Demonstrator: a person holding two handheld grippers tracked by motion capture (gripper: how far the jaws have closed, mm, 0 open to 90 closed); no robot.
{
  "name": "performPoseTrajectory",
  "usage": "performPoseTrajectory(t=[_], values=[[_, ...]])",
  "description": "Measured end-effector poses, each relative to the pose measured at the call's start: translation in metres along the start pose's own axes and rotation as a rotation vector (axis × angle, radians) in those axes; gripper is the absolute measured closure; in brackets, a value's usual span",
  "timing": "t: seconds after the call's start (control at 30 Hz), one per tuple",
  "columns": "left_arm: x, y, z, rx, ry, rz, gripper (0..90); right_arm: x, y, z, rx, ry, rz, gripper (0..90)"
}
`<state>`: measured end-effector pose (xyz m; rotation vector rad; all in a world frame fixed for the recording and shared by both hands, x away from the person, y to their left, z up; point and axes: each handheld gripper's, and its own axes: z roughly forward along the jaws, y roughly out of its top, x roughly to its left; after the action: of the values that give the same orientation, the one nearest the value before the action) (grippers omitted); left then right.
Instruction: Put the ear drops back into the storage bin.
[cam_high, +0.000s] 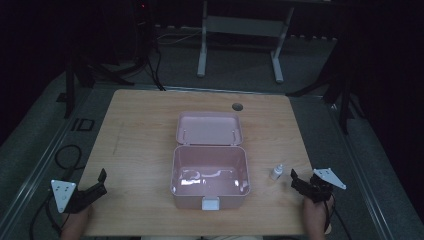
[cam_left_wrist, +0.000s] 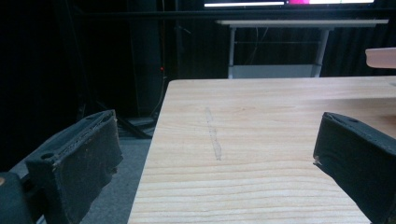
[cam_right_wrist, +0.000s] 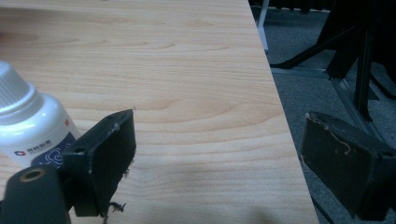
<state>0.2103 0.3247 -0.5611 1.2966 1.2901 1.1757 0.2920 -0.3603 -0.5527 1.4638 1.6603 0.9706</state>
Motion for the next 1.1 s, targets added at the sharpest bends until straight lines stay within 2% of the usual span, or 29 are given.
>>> performPoseTrajectory(t=[0.13,0.27,0.37,0.47,0.53,0.6,0.67,0.73,0.93,1.1], values=[[0.000,0.000,0.000,0.005,-0.003,0.004,0.9,0.000,0.000,0.001,0.002,0.002,-0.004,10.5],[-0.002,0.000,0.000,0.012,-0.006,0.016,1.0,0.000,0.001,0.002,0.028,0.035,-0.022,10.4],[-0.004,0.000,0.000,0.017,-0.009,0.034,1.0,0.003,0.002,0.004,0.085,0.067,-0.050,10.4],[-0.005,0.000,0.001,0.020,-0.020,0.042,1.0,0.006,0.005,0.002,0.139,0.093,-0.110,10.4],[-0.005,0.000,0.001,0.022,-0.020,0.043,1.0,0.006,0.007,0.002,0.190,0.138,-0.117,10.4],[-0.005,0.000,0.001,0.024,-0.020,0.044,1.0,0.007,0.007,0.002,0.223,0.157,-0.125,10.4],[-0.005,0.000,0.001,0.027,-0.019,0.044,1.0,0.007,0.007,0.002,0.261,0.161,-0.145,10.4],[-0.005,0.000,0.001,0.028,-0.022,0.043,1.0,0.007,0.009,0.001,0.300,0.184,-0.154,10.4],[-0.006,0.000,0.002,0.035,-0.028,0.048,1.0,0.008,0.018,-0.002,0.404,0.196,-0.192,10.4],[-0.006,0.000,0.002,0.042,-0.031,0.048,1.0,0.009,0.027,-0.006,0.475,0.217,-0.225,10.4]])
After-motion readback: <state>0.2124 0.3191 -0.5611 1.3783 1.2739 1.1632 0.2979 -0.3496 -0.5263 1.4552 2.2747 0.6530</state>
